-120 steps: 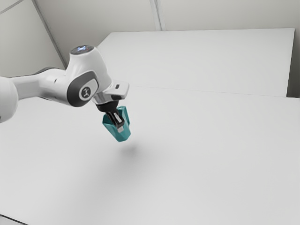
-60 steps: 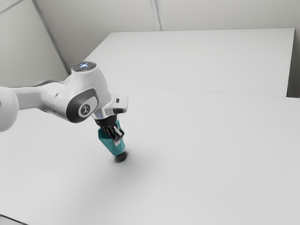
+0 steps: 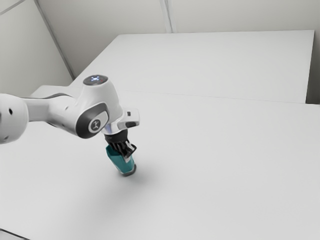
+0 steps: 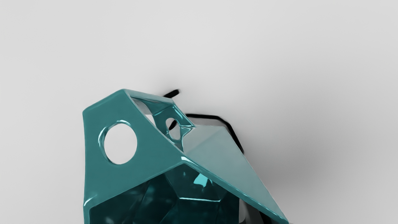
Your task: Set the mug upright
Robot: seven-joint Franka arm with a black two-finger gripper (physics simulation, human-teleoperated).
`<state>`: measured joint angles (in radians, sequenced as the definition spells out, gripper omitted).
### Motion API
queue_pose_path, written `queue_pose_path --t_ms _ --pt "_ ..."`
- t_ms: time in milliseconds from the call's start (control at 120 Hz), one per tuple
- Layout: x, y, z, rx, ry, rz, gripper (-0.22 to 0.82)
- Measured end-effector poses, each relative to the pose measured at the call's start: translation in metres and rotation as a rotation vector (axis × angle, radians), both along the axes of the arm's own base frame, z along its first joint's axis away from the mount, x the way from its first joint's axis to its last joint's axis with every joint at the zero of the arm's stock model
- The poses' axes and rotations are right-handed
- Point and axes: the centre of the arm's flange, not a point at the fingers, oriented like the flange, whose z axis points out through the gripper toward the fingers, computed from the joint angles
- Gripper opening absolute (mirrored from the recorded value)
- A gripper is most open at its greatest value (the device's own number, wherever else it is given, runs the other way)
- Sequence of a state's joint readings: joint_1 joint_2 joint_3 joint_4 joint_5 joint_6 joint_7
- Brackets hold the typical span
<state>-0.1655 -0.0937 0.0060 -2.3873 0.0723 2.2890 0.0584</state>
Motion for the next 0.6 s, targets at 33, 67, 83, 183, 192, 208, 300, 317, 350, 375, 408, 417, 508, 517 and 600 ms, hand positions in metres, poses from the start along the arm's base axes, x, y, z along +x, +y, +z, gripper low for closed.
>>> queue_pose_path --t_ms 33,67,83,183,192,208,300,317,350,375,408,417,508,517,600 --pt "0.0 0.0 -0.001 0.002 0.001 0.004 -0.18" --pt "0.0 0.0 -0.002 0.003 0.001 0.008 -0.18" --pt "0.0 0.0 -0.002 0.004 0.001 0.01 -0.17" --pt "0.001 0.0 -0.001 0.003 -0.003 0.022 -0.08" --pt "0.001 0.0 -0.001 0.003 -0.003 0.023 -0.07" --pt "0.001 0.0 -0.001 0.003 -0.004 0.024 -0.05" --pt "0.0 0.0 0.002 0.001 -0.01 0.034 0.1" --pt "0.0 0.0 0.002 0.001 -0.012 0.036 0.13" --pt "0.0 -0.001 0.004 -0.001 -0.015 0.038 0.19" --pt "0.0 -0.001 0.005 -0.002 -0.017 0.04 0.24" --pt "0.0 -0.002 0.007 -0.004 -0.022 0.042 0.29" --pt "0.0 -0.002 0.008 -0.004 -0.023 0.042 0.3" --pt "-0.001 -0.007 0.015 -0.008 -0.038 0.04 0.4" --pt "-0.002 -0.007 0.016 -0.009 -0.04 0.04 0.41" --pt "-0.003 -0.013 0.025 -0.012 -0.056 0.033 0.46"
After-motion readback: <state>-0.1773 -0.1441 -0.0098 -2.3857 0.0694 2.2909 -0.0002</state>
